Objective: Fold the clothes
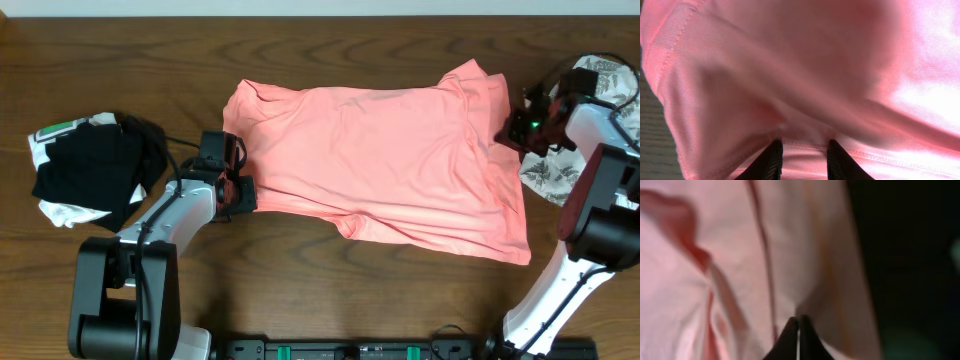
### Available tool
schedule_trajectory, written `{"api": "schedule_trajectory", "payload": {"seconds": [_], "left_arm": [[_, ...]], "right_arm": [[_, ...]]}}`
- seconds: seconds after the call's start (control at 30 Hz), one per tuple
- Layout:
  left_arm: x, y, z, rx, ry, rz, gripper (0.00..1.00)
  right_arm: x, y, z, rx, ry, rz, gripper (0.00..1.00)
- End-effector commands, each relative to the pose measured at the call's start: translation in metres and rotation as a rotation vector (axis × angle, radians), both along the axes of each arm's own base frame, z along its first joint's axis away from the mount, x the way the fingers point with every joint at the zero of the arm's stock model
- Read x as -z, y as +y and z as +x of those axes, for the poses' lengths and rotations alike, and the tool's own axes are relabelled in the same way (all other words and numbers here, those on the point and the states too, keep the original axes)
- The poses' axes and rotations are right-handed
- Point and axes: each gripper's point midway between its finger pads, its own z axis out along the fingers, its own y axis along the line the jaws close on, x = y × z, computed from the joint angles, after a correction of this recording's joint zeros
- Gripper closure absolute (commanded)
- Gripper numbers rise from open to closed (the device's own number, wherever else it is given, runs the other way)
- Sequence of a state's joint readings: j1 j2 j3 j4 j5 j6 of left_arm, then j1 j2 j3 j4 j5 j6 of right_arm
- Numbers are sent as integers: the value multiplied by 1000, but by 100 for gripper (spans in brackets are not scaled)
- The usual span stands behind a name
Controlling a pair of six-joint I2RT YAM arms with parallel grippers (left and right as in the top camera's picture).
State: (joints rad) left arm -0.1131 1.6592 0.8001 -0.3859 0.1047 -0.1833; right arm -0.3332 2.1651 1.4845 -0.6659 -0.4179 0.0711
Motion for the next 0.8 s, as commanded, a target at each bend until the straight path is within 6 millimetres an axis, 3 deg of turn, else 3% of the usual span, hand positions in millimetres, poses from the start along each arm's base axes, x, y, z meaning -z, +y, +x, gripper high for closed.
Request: {"api": "schedule_trajectory", "payload": {"seconds": [0.0, 0.27, 0.77], "left_arm": [[46, 12, -63, -28, 233, 43, 69], [46, 12, -63, -28, 234, 43, 69], [46, 12, -63, -28, 233, 43, 69]], "right_arm": [[9, -2, -4, 10, 22, 11, 99], [4, 10, -1, -7, 1, 78, 84], [-2, 33, -20, -19, 69, 215, 85]]}}
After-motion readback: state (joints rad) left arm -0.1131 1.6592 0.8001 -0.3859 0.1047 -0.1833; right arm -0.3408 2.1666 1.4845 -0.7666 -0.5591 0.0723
